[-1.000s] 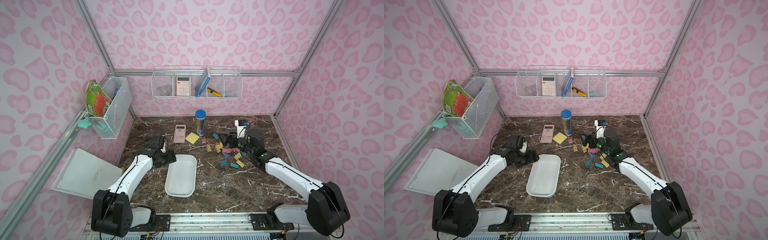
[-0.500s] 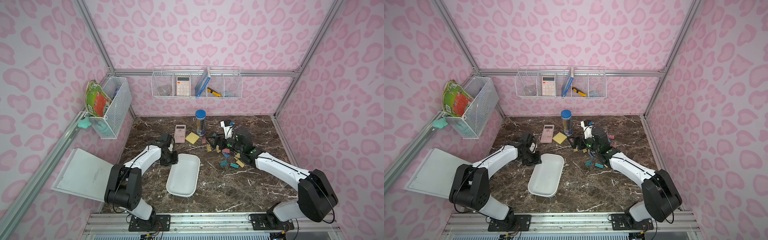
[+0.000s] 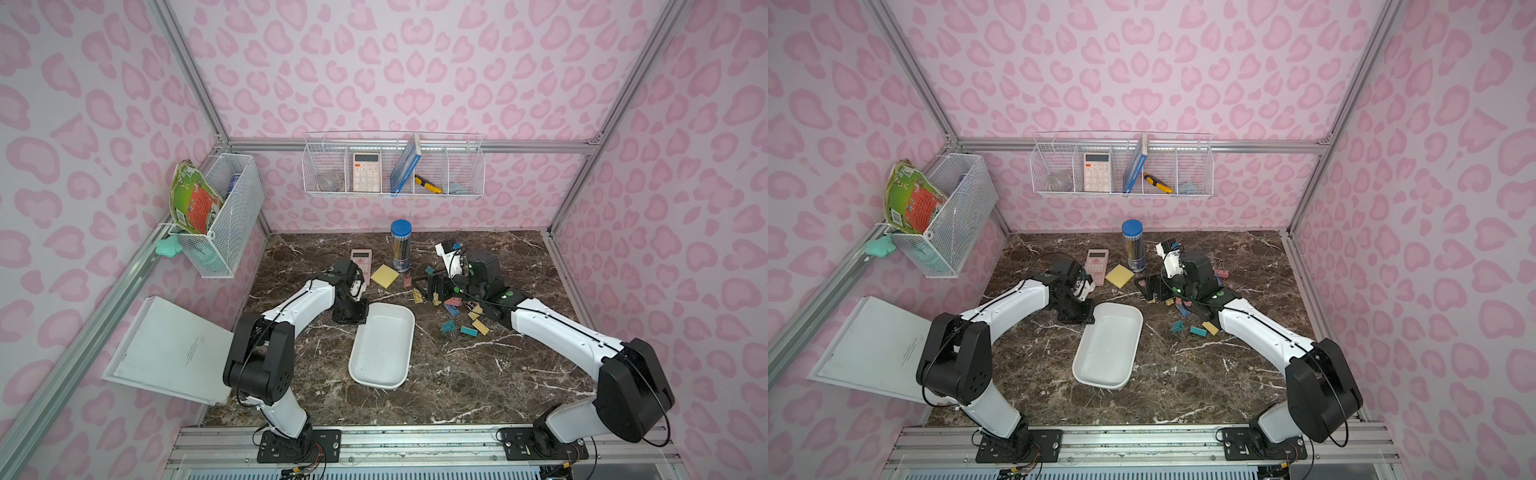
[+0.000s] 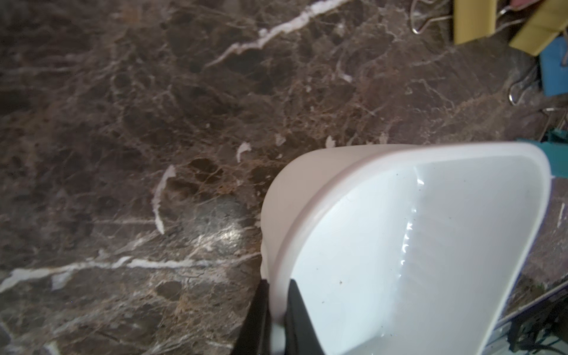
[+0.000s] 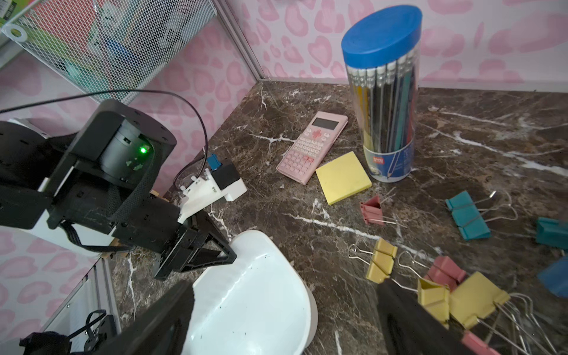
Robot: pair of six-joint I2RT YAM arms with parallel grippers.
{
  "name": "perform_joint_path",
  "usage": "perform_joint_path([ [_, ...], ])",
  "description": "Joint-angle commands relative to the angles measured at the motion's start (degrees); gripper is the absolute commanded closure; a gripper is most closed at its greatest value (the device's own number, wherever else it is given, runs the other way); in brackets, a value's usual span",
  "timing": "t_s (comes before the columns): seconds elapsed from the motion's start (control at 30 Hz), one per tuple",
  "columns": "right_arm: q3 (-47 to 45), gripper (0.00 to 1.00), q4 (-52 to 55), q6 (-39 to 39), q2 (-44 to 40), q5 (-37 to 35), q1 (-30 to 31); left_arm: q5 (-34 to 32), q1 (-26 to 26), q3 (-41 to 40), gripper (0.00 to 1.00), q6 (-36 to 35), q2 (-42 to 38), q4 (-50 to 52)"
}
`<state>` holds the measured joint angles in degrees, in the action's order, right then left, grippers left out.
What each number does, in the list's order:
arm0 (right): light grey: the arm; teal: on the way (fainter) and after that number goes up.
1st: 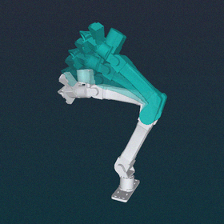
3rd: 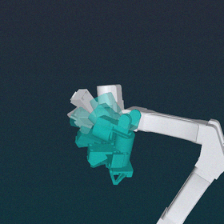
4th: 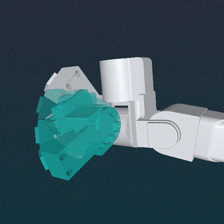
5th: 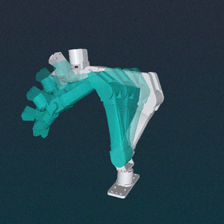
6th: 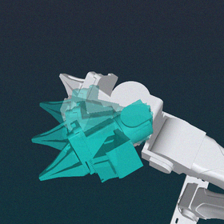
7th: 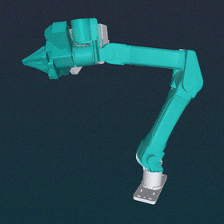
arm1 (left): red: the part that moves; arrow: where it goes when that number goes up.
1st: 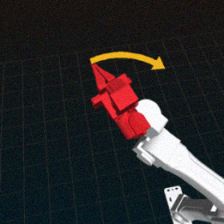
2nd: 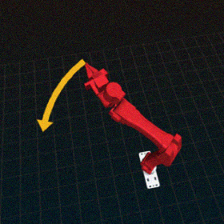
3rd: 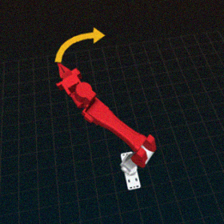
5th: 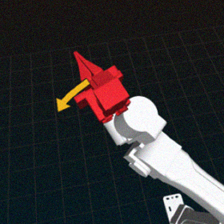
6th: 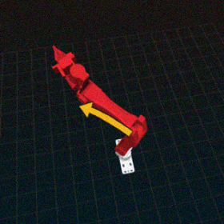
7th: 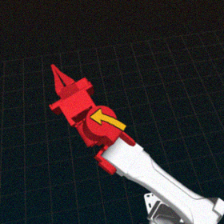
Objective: Put the binder clips in the storage box
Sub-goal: Adjust the storage box at the center of the board.
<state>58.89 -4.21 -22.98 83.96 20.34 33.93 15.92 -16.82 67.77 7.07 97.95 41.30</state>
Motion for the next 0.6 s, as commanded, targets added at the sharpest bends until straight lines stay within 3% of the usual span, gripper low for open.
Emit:
perform_joint_path([
  [0.0, -0.84, 0.05, 4.3, 2.69, -0.89, -0.98, -0.55, 2.02, -1.81, 3.08, 0.87, -8.33, 2.34, 3.72],
  [0.2, -3.21, 0.05, 8.03, 5.1, -2.81, -3.7, -0.7, 1.29, -4.0, 6.23, 0.81, -12.95, 6.13, 4.8],
  [0.4, -2.95, 0.05, 9.85, 7.04, -2.06, -4.68, -0.28, 3.19, -4.45, 5.2, 0.36, -11.38, 2.15, 0.55],
  [0.5, -0.85, 0.05, 11.19, 9.0, 0.37, -5.68, 1.17, 2.45, -4.45, 3.86, 0.06, -8.44, -2.08, -2.8],
  [0.57, 2.0, 0.05, 12.96, 12.09, 3.49, -6.46, 2.79, 1.05, -4.45, 2.25, 0.01, -5.56, -6.63, -5.96],
])
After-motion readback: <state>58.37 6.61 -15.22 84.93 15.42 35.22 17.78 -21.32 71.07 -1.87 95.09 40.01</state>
